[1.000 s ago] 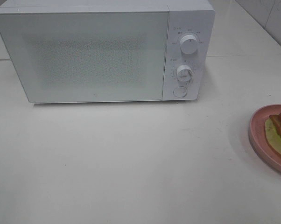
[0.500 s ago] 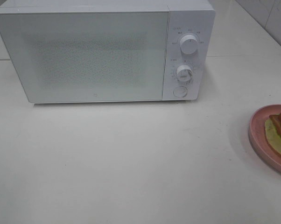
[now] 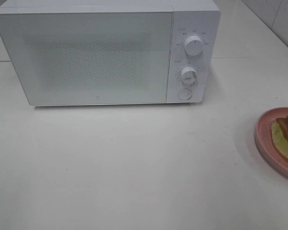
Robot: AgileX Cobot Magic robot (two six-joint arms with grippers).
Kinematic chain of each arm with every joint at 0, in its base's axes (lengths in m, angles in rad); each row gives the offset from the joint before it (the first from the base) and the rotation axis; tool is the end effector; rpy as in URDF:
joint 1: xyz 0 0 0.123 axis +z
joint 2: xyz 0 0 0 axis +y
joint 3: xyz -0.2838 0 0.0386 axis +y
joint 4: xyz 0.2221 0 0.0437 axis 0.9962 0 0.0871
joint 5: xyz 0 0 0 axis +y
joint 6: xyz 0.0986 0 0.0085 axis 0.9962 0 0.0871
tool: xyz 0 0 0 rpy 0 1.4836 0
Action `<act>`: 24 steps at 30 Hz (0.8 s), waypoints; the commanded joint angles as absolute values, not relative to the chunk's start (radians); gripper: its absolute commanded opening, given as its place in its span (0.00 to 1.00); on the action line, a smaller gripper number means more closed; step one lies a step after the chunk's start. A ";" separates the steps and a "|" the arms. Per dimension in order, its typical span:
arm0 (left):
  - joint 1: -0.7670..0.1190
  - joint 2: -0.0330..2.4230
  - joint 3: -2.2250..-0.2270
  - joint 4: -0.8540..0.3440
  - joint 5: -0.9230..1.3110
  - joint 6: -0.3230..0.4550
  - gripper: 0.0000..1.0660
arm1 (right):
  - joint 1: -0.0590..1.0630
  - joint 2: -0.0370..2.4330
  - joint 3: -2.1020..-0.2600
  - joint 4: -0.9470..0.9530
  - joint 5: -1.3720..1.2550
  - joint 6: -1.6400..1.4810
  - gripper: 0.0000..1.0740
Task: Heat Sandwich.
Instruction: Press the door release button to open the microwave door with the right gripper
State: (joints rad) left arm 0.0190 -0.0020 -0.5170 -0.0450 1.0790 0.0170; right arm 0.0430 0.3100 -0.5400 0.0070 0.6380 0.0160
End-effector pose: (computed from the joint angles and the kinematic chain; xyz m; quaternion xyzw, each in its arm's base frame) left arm -0.0246 -0.0044 0.2640 0.0004 0.8528 -0.0131 0.5220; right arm 0.0416 0.0022 0.3082 -0.0099 0.8109 0.0206 0.5847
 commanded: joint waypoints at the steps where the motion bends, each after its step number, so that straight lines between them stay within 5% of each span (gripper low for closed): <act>1: 0.013 -0.002 -0.515 -0.044 1.070 0.013 0.94 | 0.037 0.333 -0.538 0.010 0.589 0.028 0.73; 24: 0.013 -0.002 -0.515 -0.044 1.070 0.013 0.94 | 0.037 0.878 -0.538 0.009 0.139 0.028 0.71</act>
